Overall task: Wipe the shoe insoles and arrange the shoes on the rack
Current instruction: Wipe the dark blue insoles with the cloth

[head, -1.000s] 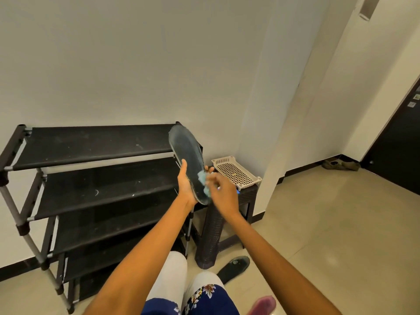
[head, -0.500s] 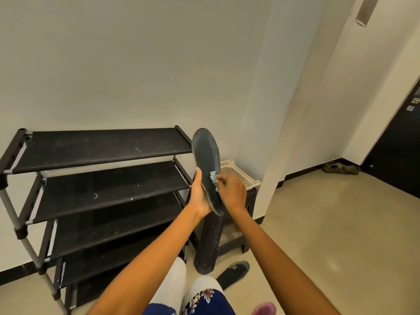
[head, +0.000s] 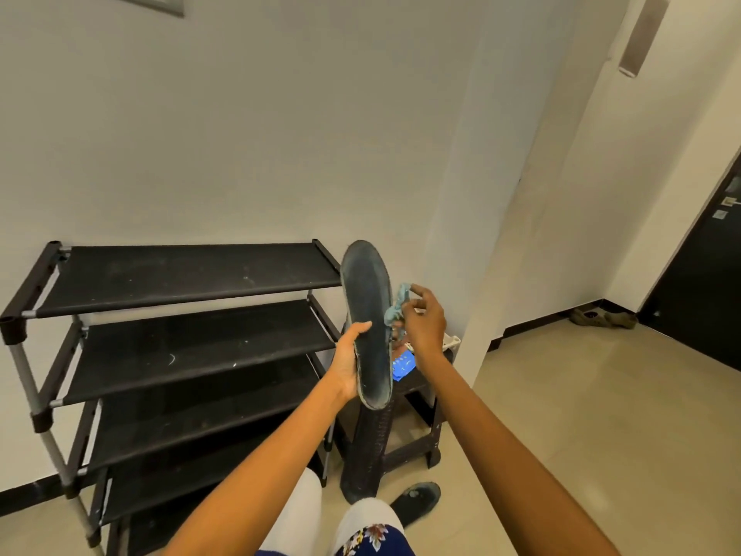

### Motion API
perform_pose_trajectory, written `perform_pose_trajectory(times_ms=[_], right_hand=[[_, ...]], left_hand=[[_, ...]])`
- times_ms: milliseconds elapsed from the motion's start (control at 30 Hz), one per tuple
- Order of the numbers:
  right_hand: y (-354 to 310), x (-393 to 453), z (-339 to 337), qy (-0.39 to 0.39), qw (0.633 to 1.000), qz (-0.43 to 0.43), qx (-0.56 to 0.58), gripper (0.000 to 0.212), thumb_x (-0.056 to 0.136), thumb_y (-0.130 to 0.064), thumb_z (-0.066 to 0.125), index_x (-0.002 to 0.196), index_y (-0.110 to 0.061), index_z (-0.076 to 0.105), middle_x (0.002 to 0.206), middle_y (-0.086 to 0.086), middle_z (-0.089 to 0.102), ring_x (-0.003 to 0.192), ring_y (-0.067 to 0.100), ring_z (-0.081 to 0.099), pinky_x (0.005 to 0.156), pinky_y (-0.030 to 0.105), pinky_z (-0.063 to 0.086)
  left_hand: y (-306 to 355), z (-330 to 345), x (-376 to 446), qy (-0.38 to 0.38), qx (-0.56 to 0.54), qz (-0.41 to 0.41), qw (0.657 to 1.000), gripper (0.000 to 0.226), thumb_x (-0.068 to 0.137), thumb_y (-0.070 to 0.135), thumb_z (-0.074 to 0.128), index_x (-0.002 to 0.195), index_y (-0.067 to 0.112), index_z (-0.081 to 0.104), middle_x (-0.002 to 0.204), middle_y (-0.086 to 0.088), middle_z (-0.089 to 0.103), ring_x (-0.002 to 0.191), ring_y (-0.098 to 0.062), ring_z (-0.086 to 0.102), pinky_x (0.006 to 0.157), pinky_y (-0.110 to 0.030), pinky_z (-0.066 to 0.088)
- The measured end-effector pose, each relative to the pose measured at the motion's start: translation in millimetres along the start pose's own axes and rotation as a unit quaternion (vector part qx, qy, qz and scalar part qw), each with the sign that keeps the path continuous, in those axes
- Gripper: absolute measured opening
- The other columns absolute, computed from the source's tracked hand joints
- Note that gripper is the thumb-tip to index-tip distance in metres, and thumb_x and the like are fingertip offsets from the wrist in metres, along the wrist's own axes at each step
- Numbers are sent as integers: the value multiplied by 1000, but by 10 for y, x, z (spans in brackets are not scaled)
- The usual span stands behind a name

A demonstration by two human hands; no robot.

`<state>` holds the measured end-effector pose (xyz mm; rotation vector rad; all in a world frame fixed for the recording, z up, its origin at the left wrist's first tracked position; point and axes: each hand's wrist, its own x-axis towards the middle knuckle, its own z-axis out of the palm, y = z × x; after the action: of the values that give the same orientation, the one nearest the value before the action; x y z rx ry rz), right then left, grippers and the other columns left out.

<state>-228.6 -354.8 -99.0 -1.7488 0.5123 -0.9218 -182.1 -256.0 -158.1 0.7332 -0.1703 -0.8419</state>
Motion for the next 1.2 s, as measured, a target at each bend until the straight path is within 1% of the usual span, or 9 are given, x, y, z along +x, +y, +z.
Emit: perform_pose_trajectory(times_ms=[133, 233, 333, 433, 633, 833, 967, 1100, 1200], right_hand=[[70, -75, 111, -69, 987, -44, -137, 27, 92, -1, 49, 111, -10, 67, 110, 6, 64, 90, 15, 60, 79, 20, 51], [152, -377, 185, -128, 958, -139, -216, 25, 92, -6, 51, 107, -11, 70, 107, 5, 66, 95, 14, 58, 89, 23, 47], [258, -648, 152, -198, 927, -217, -235, 21, 89, -8, 56, 102, -13, 72, 100, 8, 67, 93, 19, 60, 87, 31, 47], [297, -580, 42, -189, 882, -299, -310, 14, 87, -16, 61, 94, -16, 73, 87, 6, 69, 83, 20, 57, 75, 34, 44], [161, -68, 51, -37, 907, -199, -368, 18, 91, -17, 55, 99, -16, 72, 93, 7, 69, 86, 23, 59, 72, 34, 46], [377, -591, 88, -112, 915, -280, -270, 9, 85, -14, 61, 88, -12, 70, 81, 4, 62, 76, 13, 52, 68, 24, 42], [432, -710, -88, -207, 914, -259, -233, 22, 80, -26, 54, 82, -13, 71, 78, 1, 61, 76, 11, 52, 67, 27, 44], [225, -416, -108, -64, 973, -160, -153, 13, 89, -11, 57, 96, -14, 69, 91, -2, 60, 85, 15, 57, 69, 20, 41], [124, -134, -67, -36, 973, -89, -209, 26, 95, -11, 48, 112, -12, 67, 108, 7, 63, 93, 18, 57, 73, 21, 39]], left_hand=[[-8, 48, -10, -9, 11, 2, 1000, 67, 89, 65, 39, 115, 9, 65, 104, -17, 69, 90, -27, 68, 78, -38, 56], [-29, 31, 3, 11, -23, 22, 999, 62, 92, 65, 30, 106, 13, 60, 89, -5, 68, 83, -14, 66, 84, -27, 53], [-51, -107, 3, 9, -59, 25, 998, 71, 87, 70, 33, 90, 9, 70, 72, -7, 69, 67, -16, 68, 66, -28, 58], [-108, -164, 14, -5, -102, 36, 994, 69, 86, 68, 39, 97, 6, 67, 80, -12, 68, 76, -21, 66, 76, -34, 56], [-134, 57, -65, -24, -37, 12, 999, 73, 91, 68, 30, 124, 9, 59, 106, -16, 68, 95, -26, 67, 78, -36, 54], [19, -33, 15, 5, -45, 10, 999, 74, 85, 71, 36, 101, 5, 67, 87, -13, 67, 82, -21, 65, 79, -34, 53], [-36, -108, 21, -1, -33, -8, 999, 75, 88, 69, 33, 90, 4, 72, 83, -13, 67, 79, -21, 64, 75, -33, 54], [-134, -81, -40, -10, -1, -1, 1000, 72, 90, 65, 34, 122, 6, 59, 104, -17, 68, 91, -26, 66, 78, -37, 56], [-140, 9, -99, -37, 11, -16, 999, 69, 93, 63, 31, 128, 10, 55, 108, -17, 68, 88, -27, 69, 70, -37, 58]])
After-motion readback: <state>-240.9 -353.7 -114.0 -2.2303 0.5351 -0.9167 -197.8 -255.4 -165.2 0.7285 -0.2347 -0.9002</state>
